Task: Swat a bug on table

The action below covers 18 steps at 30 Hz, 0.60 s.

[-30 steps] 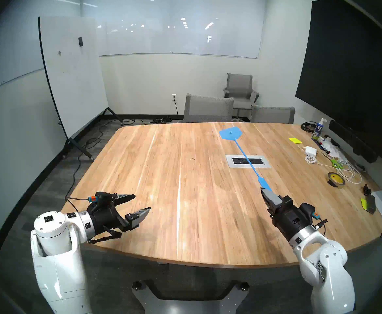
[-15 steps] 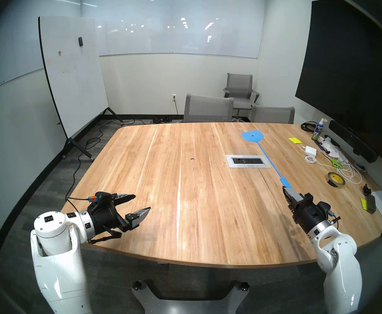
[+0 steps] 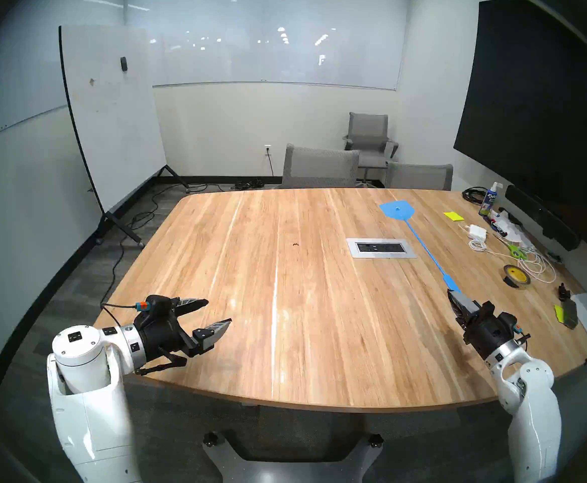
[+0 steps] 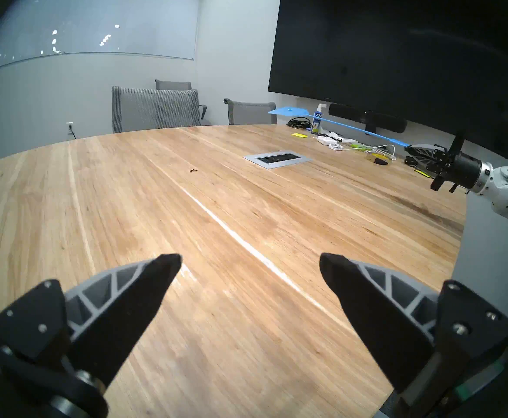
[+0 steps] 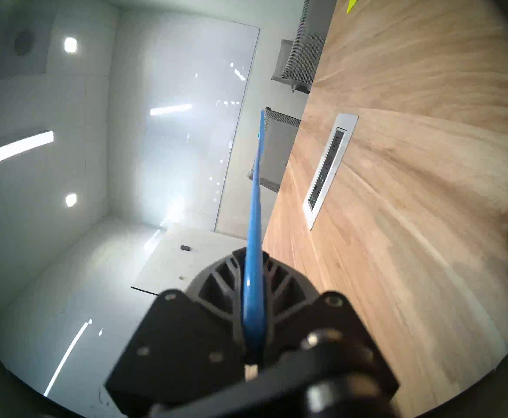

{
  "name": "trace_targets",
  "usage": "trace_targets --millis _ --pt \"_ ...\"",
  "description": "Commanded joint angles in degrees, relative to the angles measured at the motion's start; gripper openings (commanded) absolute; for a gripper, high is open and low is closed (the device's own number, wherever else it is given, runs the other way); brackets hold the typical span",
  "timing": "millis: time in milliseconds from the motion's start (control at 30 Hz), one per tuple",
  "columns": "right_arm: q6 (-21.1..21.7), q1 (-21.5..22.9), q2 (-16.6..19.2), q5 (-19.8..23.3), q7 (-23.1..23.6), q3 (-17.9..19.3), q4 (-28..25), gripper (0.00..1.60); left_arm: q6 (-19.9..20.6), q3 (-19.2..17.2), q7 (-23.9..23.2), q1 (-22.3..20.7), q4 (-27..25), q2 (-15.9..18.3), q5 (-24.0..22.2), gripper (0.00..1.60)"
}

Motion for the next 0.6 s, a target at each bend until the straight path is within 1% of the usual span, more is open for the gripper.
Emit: trace_targets --millis 0,200,333,533,567 --pt "-0.4 4.4 2.6 -1.6 4.0 0.0 3.7 0.0 0.0 0.1 0.1 0.1 -1.0 0.1 -0.4 1.6" --pt "0.1 5.0 3.0 -2.6 5.6 0.0 5.3 0.0 0.0 0.1 0.1 0.1 -1.0 0.1 -0.4 1.6" --pt "1.5 5.6 3.4 -2.4 6.8 -0.1 6.6 0.0 0.0 0.1 0.1 0.1 -1.0 0.1 -0.4 1.6" --pt "2.2 5.8 3.5 -3.2 6.6 -0.1 7.5 0.0 0.0 0.1 0.2 0.2 -1.0 0.1 -0.5 1.6" --pt "2.1 5.8 3.2 -3.0 5.7 0.1 7.4 0.0 0.0 0.1 0.2 0.2 -1.0 0.1 -0.5 1.6"
